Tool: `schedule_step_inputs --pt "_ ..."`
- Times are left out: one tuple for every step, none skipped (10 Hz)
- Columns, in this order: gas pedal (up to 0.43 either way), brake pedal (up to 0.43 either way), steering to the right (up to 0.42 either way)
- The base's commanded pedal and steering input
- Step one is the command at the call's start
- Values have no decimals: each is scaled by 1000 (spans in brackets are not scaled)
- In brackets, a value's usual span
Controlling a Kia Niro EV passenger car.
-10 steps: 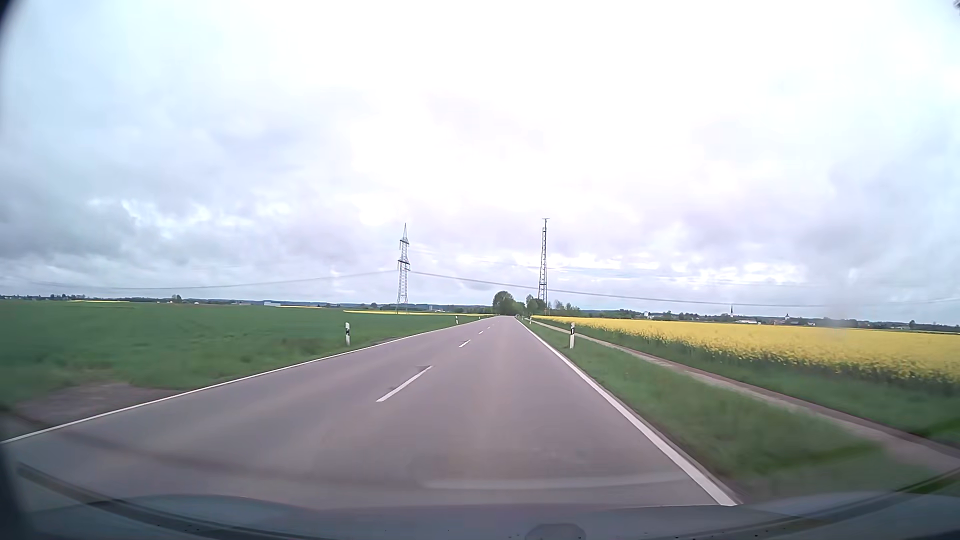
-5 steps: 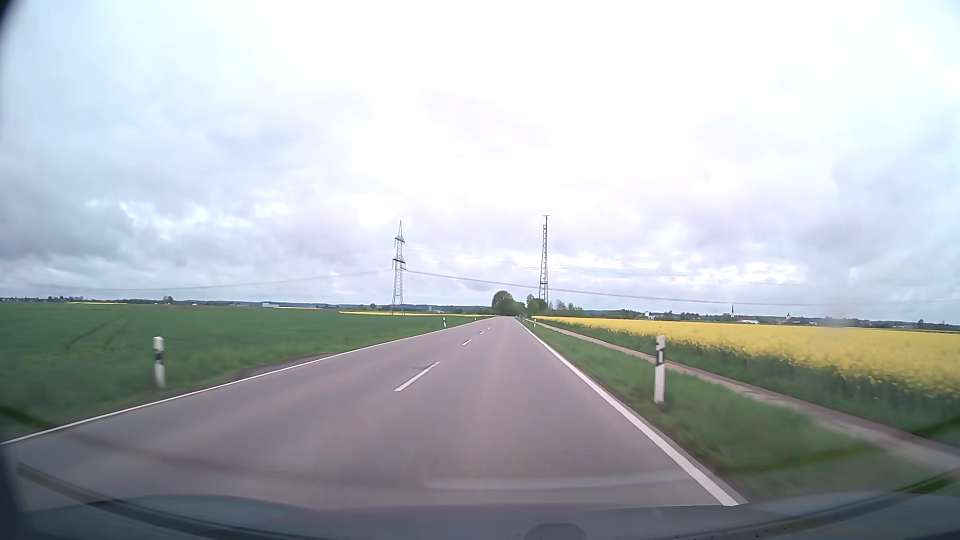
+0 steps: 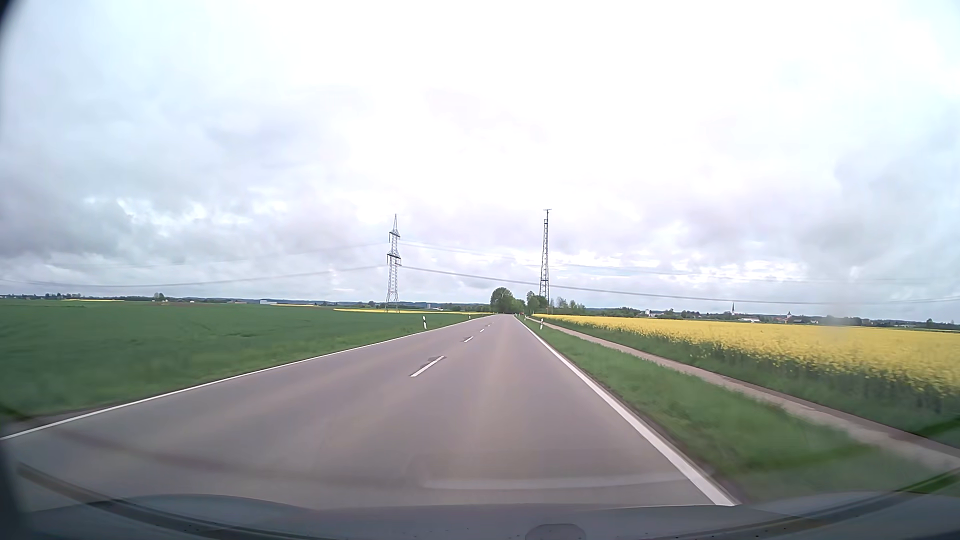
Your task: Follow the waypoints while adhering to traffic rules and regulations
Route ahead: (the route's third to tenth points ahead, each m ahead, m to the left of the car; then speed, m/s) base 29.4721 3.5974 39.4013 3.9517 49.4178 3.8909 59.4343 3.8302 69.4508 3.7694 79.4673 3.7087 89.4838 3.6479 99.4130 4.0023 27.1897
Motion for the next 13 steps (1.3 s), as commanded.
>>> schedule_step_inputs --pt "260 0 2" --pt "260 0 2" --pt "260 0 2" --pt "260 0 1" --pt "260 0 1" --pt "260 0 1" --pt "260 0 1" --pt "260 0 1" --pt "260 0 1" --pt "260 0 1" --pt "260 0 1" --pt "260 0 1" --pt "260 0 1"
